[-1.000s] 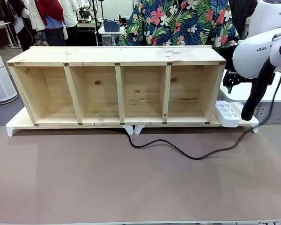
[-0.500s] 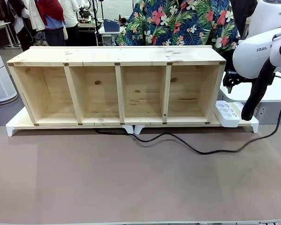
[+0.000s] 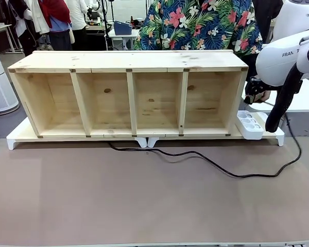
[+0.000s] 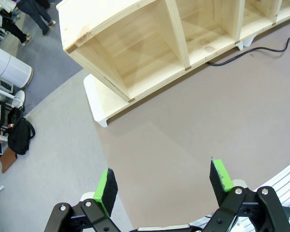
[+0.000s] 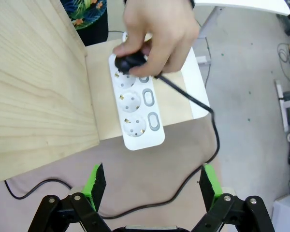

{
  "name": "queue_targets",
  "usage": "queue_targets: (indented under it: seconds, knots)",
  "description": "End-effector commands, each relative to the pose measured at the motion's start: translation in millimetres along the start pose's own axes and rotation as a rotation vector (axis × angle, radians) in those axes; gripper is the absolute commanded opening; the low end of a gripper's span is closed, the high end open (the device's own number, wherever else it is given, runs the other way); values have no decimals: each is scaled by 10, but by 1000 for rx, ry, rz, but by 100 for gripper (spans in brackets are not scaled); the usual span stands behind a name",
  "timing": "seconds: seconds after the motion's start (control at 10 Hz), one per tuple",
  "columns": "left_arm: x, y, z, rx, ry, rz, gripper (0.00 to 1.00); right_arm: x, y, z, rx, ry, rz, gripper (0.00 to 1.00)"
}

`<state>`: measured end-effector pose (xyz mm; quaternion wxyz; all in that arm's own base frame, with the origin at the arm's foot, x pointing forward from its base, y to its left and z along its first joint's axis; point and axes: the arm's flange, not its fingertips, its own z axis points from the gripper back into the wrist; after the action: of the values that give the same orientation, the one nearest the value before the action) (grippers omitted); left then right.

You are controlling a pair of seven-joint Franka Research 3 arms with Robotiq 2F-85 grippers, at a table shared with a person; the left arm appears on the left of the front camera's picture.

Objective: Perform cable management.
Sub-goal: Release the Power Cable when the human grasps it.

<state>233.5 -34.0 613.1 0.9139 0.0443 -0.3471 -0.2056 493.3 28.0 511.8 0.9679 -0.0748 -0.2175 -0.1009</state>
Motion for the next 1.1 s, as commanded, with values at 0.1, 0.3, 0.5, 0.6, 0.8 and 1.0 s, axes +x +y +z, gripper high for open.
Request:
queue_targets:
  seconds: [0.1,0.3,0.5,0.6,0.8,1.0]
  knots:
    - [2,8,3,2,-3,4,100,-4,-2,-11,-2,5,0,100]
    - [2,8,3,2,-3,4,100,-4,-2,-11,-2,5,0,100]
    - [2,8,3,2,-3,4,100,-4,-2,-11,-2,5,0,100]
    - [2,8,3,2,-3,4,100,-4,-2,-11,-2,5,0,100]
    - [2,8,3,2,-3,4,100,-4,-2,-11,-2,5,0,100]
    - [2,8,3,2,-3,4,100,-4,-2,-11,-2,5,0,100]
